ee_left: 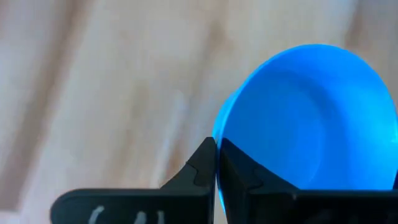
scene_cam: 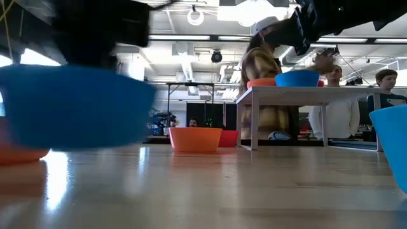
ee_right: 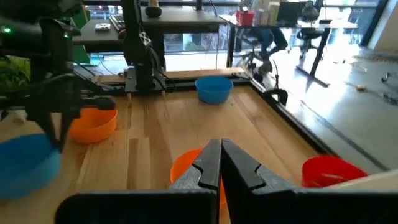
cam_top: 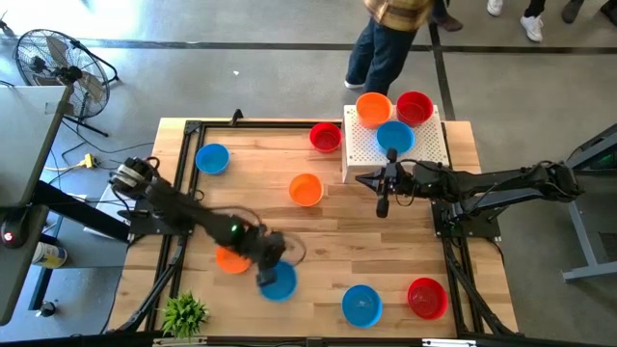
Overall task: Pick & Place Mini bowls
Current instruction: Stack the blue bowl on the blue bowl on the shelf
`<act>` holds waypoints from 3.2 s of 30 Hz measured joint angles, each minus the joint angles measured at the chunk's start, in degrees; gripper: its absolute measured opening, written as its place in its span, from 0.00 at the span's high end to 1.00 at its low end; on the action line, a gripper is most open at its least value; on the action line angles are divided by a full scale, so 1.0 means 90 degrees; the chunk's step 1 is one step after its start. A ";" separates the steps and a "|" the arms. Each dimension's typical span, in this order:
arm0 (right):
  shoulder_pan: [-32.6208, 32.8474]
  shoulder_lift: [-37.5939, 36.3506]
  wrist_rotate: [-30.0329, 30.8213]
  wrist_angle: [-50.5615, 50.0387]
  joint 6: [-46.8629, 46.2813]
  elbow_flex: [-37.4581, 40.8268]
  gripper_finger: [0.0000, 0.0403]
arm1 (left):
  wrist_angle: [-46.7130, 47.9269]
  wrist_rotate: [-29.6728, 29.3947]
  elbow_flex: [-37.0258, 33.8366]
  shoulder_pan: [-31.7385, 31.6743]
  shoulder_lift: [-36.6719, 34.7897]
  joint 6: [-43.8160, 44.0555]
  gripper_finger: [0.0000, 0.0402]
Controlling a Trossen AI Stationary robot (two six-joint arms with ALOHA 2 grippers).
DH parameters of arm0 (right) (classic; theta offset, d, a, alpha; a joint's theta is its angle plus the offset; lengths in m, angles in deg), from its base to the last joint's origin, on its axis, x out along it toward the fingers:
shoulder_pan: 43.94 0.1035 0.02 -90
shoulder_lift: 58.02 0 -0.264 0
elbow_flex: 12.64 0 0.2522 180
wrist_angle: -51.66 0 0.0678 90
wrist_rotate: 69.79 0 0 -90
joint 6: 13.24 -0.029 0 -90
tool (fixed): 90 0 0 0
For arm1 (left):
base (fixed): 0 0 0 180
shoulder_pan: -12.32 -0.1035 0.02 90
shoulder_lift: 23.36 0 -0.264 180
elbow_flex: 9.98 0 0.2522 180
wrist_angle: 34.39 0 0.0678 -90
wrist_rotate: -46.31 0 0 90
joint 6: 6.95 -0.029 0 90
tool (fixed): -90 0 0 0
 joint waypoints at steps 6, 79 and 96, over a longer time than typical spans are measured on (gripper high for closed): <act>0.0107 -0.0043 0.0357 -0.0830 -0.0929 0.0000 1.00 | -0.0350 -0.0532 0.0269 -0.0833 0.0003 -0.0100 1.00; 0.2415 0.5649 -0.0337 -0.3316 0.3731 -0.3976 0.99 | -0.1624 0.1818 0.0330 -0.2642 0.0620 -0.2028 0.77; 0.2345 0.5408 -0.0681 -0.3919 0.2339 -0.3976 1.00 | -0.4048 -0.0447 -0.1645 -0.2057 -0.1543 -0.3084 0.83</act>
